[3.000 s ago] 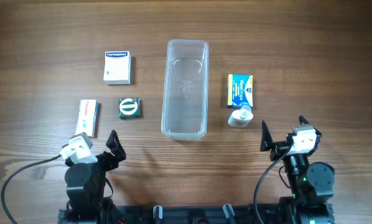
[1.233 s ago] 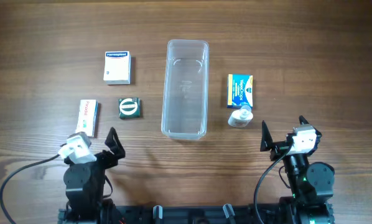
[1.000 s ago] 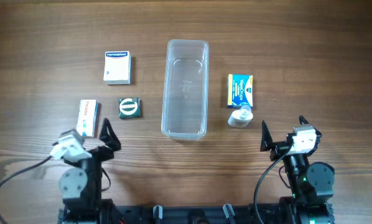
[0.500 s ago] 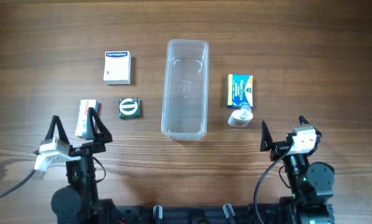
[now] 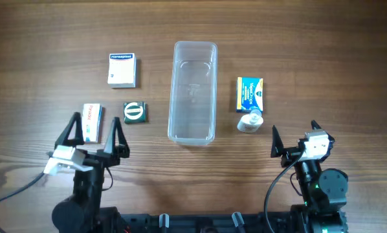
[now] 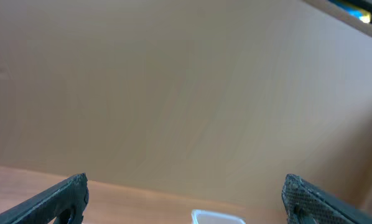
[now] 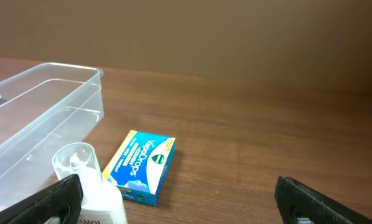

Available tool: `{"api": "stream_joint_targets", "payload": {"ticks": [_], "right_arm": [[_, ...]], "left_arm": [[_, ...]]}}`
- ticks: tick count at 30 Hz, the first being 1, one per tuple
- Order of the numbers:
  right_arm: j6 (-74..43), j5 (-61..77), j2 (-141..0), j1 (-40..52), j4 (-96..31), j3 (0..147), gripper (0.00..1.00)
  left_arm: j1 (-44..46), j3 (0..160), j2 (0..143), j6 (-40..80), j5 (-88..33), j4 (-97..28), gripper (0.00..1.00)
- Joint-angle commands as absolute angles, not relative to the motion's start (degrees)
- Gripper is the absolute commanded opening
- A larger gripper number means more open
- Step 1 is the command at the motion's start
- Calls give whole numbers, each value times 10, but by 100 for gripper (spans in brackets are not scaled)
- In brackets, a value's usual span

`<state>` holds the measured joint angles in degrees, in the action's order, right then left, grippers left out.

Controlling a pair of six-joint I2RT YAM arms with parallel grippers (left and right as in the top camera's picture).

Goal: Pack container

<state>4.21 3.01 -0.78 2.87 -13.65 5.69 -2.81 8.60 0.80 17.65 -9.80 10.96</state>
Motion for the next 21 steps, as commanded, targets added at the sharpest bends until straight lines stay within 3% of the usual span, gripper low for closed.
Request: {"api": "stream_joint_targets", "payload": {"ticks": [1, 21], "right_arm": [[45, 40, -6, 26, -135, 55, 100], [45, 40, -6, 26, -135, 55, 100]], "left_arm": [[-31, 87, 4, 174, -137, 94, 100], [-31, 87, 4, 173, -137, -46, 100]]}}
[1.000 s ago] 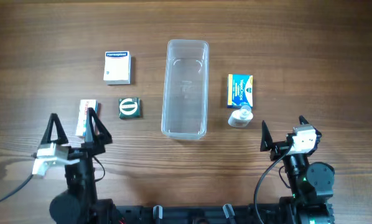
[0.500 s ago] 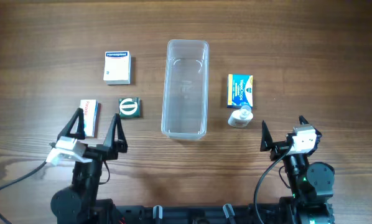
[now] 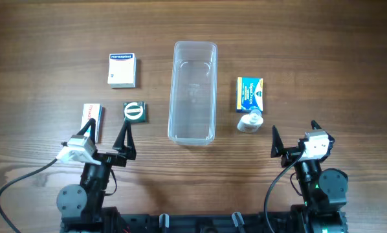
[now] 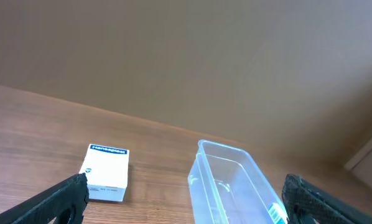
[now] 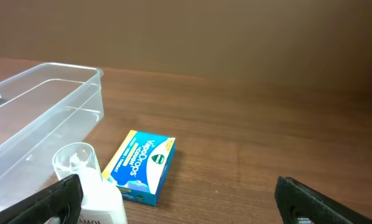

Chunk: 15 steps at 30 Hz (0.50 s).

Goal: Pack container

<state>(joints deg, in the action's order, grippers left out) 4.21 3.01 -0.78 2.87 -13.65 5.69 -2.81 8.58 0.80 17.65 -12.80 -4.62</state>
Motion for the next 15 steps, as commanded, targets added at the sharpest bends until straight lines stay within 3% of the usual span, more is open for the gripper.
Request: {"api": "stream_joint_targets", "payload": {"ticks": [1, 15], "right_arm": [[45, 40, -6, 26, -135, 55, 100], [45, 40, -6, 26, -135, 55, 100]], "left_arm": [[-31, 87, 4, 173, -137, -46, 100], [-31, 130, 70, 171, -121, -51, 99]]}}
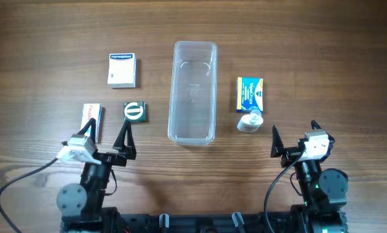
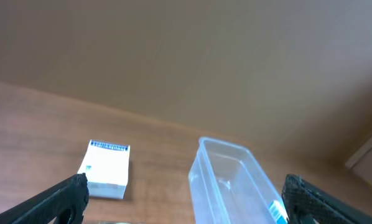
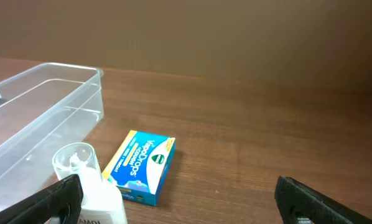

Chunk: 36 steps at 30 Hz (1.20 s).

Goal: Pack container

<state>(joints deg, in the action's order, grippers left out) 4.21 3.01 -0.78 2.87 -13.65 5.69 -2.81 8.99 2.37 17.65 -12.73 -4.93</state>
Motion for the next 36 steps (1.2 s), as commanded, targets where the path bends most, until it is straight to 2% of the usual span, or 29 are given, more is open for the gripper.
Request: {"api": "stream_joint_targets", "payload": {"ticks": [1, 5, 8, 13, 17, 24, 36], "right_arm": [[45, 40, -6, 26, -135, 55, 100], [45, 40, -6, 26, -135, 55, 100], [45, 40, -6, 26, -135, 55, 100], [45, 40, -6, 26, -135, 55, 100], [45, 40, -6, 26, -135, 55, 100], [45, 40, -6, 26, -135, 55, 100], [45, 40, -6, 26, -135, 55, 100]], "left_arm": [[-31, 147, 97, 171, -118, -51, 100], [-31, 272, 274, 171, -117, -82, 99], [-31, 421, 440, 152, -117, -176, 99], [-31, 737, 727, 92, -117, -407, 100], [-31, 894, 870, 96, -126, -477, 100], [-31, 924, 959, 96, -131, -474, 100], [-12, 904, 986, 92, -82, -522, 100]]}}
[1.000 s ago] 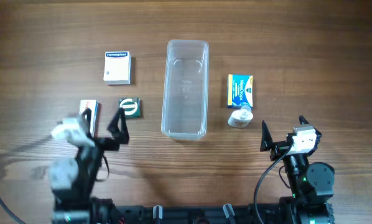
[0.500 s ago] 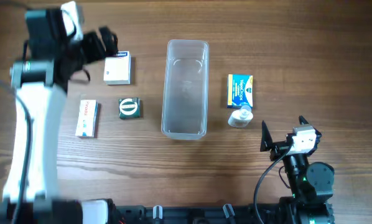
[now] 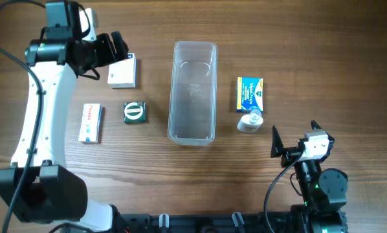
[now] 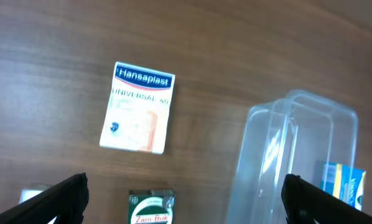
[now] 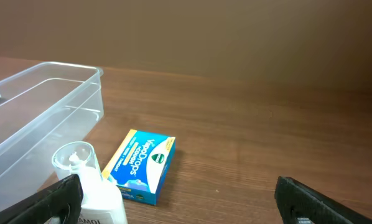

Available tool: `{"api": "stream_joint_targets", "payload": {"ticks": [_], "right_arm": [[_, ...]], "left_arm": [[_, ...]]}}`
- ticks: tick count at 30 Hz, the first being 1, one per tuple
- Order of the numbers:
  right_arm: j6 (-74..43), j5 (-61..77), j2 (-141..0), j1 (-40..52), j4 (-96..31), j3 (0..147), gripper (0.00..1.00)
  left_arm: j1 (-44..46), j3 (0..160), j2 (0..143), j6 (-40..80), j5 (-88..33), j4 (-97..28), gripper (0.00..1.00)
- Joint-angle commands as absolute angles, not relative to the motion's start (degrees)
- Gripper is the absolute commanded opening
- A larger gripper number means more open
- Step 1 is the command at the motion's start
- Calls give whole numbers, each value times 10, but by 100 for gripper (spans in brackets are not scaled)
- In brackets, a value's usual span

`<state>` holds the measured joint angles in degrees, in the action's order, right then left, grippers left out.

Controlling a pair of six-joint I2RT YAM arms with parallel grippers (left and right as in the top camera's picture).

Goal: Pack container
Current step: 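Reach the left gripper forward over the white Hansaplast box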

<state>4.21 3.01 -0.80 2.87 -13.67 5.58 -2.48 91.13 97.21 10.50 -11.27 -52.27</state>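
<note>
A clear plastic container [image 3: 193, 44] stands empty mid-table, also in the left wrist view [image 4: 298, 99] and the right wrist view [image 5: 49, 65]. A white Hansaplast box [image 3: 123, 72] lies at the far left, with my left gripper [image 3: 109, 53] open just above its left edge and looking down on it [image 4: 139, 107]. Nearer the front lie a green Zam-Buk tin [image 3: 135, 112] and a white-and-red box [image 3: 90, 122]. Right of the container lie a blue VapoDrops box [image 3: 250, 94] and a white bottle [image 3: 250, 121]. My right gripper [image 3: 295, 134] is open and empty at the front right.
The left arm [image 3: 41, 110] stretches along the table's left side from its base at the front. The right arm's base [image 3: 320, 188] sits at the front right. The wooden tabletop [image 3: 323, 52] is bare to the right of the blue box.
My left arm has gone from folded at the front left to stretched out to the far left, its open gripper now over the Hansaplast box. The right arm and all objects are unmoved.
At first my left gripper sat open at the front left, its camera facing the wall. Then it had turned toward the Hansaplast box and container and stayed so. Now it hangs open over the Hansaplast box. The right gripper has stayed open in place throughout.
</note>
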Motion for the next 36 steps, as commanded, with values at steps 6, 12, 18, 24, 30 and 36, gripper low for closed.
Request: {"api": "stream_joint_targets", "payload": {"ticks": [6, 12, 18, 24, 30, 36], "right_arm": [[45, 40, -6, 26, -135, 55, 100], [45, 40, -6, 26, -135, 55, 100], [45, 40, -6, 26, -135, 55, 100], [45, 40, -6, 26, -135, 55, 100], [45, 40, -6, 26, -135, 55, 100], [45, 40, -6, 26, -135, 55, 100]], "left_arm": [[18, 898, 1014, 92, -13, -509, 100], [43, 898, 1060, 92, 96, -463, 100], [31, 898, 1095, 62, 82, -418, 100], [20, 898, 1112, -20, -23, -398, 100], [20, 898, 1155, -43, -20, -383, 100], [18, 898, 1182, -41, 12, -380, 99]]}}
